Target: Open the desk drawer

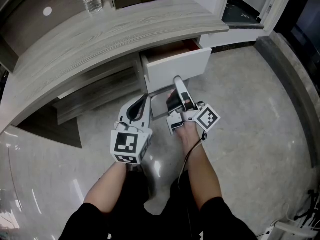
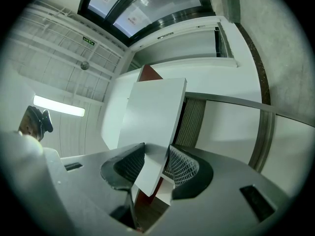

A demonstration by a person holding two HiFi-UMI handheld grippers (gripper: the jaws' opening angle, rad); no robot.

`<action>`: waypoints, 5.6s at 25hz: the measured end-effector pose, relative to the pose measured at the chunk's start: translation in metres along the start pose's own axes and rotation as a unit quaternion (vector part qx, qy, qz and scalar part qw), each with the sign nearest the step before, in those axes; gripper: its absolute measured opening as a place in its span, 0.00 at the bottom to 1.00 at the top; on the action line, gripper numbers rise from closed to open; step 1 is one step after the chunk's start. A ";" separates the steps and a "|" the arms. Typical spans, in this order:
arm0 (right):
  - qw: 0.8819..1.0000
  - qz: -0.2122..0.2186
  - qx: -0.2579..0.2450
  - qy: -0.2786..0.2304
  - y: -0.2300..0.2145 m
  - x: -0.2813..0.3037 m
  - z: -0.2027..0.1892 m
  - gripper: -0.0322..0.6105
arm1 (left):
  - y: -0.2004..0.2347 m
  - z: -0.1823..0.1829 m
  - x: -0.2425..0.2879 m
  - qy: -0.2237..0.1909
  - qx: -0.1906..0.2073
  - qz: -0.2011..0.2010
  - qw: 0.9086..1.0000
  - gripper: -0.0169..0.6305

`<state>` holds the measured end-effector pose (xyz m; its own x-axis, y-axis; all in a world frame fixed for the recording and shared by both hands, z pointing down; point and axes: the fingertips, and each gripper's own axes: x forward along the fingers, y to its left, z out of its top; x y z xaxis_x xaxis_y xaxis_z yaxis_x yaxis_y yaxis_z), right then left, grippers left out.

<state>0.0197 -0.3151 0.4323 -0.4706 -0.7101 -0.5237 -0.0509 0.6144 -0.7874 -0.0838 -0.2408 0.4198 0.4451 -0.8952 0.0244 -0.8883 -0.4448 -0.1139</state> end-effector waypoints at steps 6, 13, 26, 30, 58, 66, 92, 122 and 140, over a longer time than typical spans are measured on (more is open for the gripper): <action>1.000 -0.002 -0.005 0.000 0.002 0.000 0.000 0.28 | 0.000 -0.001 -0.001 -0.001 -0.001 0.001 1.000 0.03; 1.000 -0.007 -0.014 0.002 0.003 0.001 0.000 0.28 | -0.001 0.001 -0.001 -0.003 0.000 -0.001 1.000 0.03; 1.000 -0.006 -0.020 0.000 0.001 -0.001 -0.001 0.27 | 0.003 0.001 -0.002 -0.002 0.001 0.002 1.000 0.03; 1.000 -0.008 -0.016 0.001 -0.001 -0.002 -0.003 0.26 | 0.003 0.000 -0.001 -0.001 0.001 0.002 1.000 0.03; 0.979 -0.087 -0.167 0.079 -0.037 -0.041 -0.028 0.06 | 0.011 0.011 -0.005 -0.003 0.014 -0.009 1.000 0.03; 0.946 -0.098 -0.268 0.152 -0.025 -0.044 -0.044 0.06 | 0.010 0.064 -0.002 0.019 0.039 -0.109 0.993 0.04; 0.846 -0.108 -0.452 0.261 -0.009 -0.041 -0.072 0.06 | -0.003 0.069 0.052 0.242 0.377 -0.138 0.883 0.26; 0.852 -0.119 -0.440 0.256 -0.010 -0.054 -0.073 0.06 | -0.033 0.039 0.034 0.227 0.335 -0.154 0.901 0.15; 0.849 -0.125 -0.444 0.257 -0.005 -0.073 -0.079 0.06 | -0.047 0.023 0.014 0.229 0.338 -0.152 0.900 0.14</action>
<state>-0.0156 -0.2396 0.5001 -0.6574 -0.7534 0.0147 -0.7432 0.6451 -0.1775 -0.0329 -0.2321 0.4031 0.4248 -0.7220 0.5461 -0.3936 -0.6905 -0.6069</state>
